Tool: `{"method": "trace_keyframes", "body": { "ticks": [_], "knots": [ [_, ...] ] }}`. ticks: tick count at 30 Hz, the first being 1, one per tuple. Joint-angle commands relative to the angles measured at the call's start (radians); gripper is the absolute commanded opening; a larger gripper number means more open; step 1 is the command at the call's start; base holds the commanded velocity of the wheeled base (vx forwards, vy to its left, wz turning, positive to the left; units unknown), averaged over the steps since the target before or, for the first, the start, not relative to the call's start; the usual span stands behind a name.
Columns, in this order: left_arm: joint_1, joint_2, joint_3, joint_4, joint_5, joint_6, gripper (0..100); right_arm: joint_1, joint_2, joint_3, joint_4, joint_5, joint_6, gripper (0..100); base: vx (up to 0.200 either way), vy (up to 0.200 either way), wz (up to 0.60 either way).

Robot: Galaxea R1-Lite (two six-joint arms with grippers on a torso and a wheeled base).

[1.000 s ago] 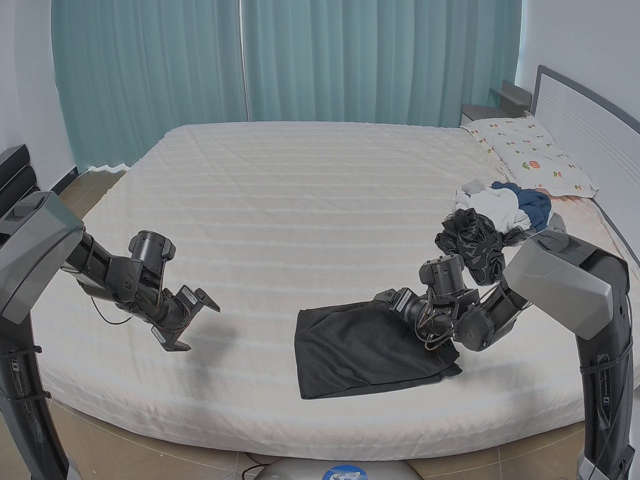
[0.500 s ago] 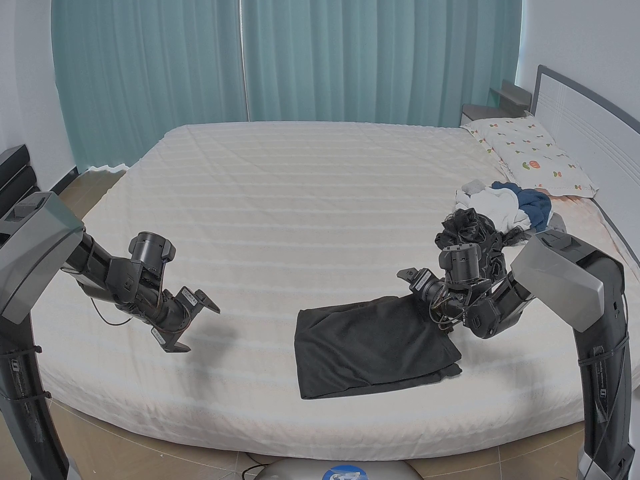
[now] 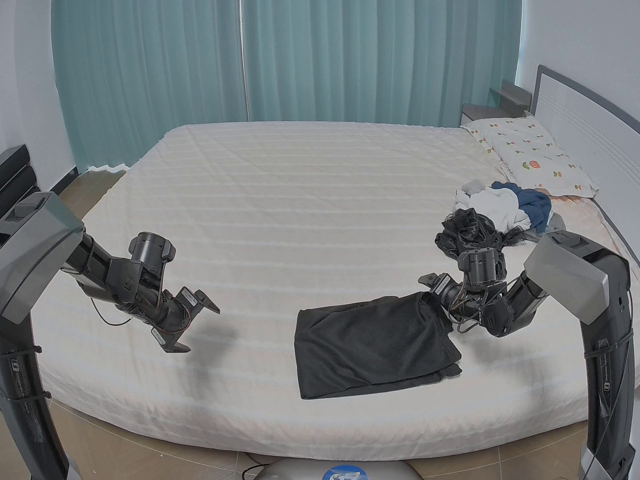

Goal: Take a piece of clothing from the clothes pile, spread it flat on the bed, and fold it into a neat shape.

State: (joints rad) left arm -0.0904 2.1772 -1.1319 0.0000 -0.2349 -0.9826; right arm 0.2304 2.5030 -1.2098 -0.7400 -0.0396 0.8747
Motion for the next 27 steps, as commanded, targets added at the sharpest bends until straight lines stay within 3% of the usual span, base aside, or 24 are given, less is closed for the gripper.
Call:
{"method": "trace_keyframes", "body": {
  "ticks": [1, 5, 13, 27],
  "knots": [
    [0.0, 0.001, 0.0, 0.0, 0.0, 0.001, 100, -0.029, -0.016, 0.061, -0.016, 0.003, -0.089, 100, 0.0, 0.0, 0.0],
    [0.0, 0.001, 0.0, 0.0, 0.0, 0.001, 100, -0.039, -0.041, 0.079, -0.075, 0.004, -0.166, 100, 0.0, 0.0, 0.0],
    [0.0, 0.001, 0.0, 0.0, 0.0, 0.001, 100, 0.023, -0.065, 0.096, -0.084, -0.002, -0.318, 100, 0.0, 0.0, 0.0],
    [0.0, 0.001, 0.0, 0.0, 0.0, 0.001, 100, 0.073, -0.047, 0.065, -0.024, -0.01, -0.335, 100, 0.0, 0.0, 0.0]
  ]
}}
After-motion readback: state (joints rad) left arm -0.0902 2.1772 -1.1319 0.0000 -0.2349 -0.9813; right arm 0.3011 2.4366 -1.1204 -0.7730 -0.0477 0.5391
